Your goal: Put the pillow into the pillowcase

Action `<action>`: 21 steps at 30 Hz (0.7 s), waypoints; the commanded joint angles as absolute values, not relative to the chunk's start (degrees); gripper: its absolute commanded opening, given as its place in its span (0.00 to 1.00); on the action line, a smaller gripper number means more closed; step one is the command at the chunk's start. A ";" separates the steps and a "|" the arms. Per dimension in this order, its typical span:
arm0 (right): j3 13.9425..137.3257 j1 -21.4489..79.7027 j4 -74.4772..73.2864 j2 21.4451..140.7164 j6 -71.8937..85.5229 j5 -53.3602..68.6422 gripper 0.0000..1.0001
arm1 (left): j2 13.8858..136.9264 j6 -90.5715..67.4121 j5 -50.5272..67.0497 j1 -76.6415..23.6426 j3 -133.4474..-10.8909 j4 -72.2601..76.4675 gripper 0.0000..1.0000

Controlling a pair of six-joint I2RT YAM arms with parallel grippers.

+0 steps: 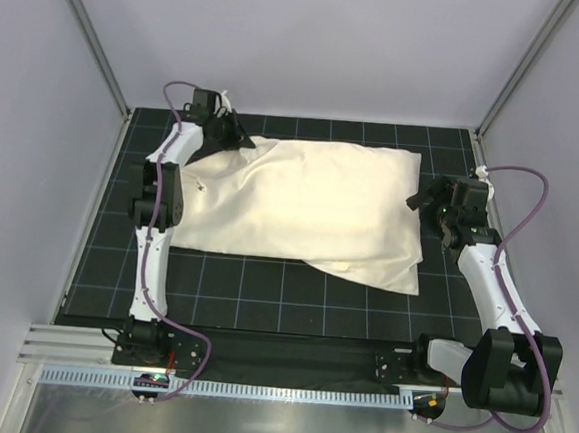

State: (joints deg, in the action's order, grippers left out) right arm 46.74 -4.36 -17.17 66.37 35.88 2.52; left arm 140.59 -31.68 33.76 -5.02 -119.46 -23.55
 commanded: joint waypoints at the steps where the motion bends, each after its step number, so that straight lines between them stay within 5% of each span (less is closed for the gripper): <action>1: 48.78 -4.66 -14.68 66.18 34.98 3.25 0.82 | 138.43 -23.21 21.46 -4.22 -130.40 -31.89 0.00; 8: 48.69 -4.57 -12.22 69.34 36.12 5.62 0.82 | 136.49 -16.62 8.63 -6.76 -131.58 -25.06 0.07; 12: 48.78 -4.40 -11.17 70.40 35.95 7.47 0.82 | 136.06 -17.57 4.57 -7.56 -131.22 -22.94 0.63; 21: 54.85 6.15 -17.15 83.74 33.39 0.53 0.86 | 119.66 -22.32 -8.16 -7.56 -118.05 -22.85 0.89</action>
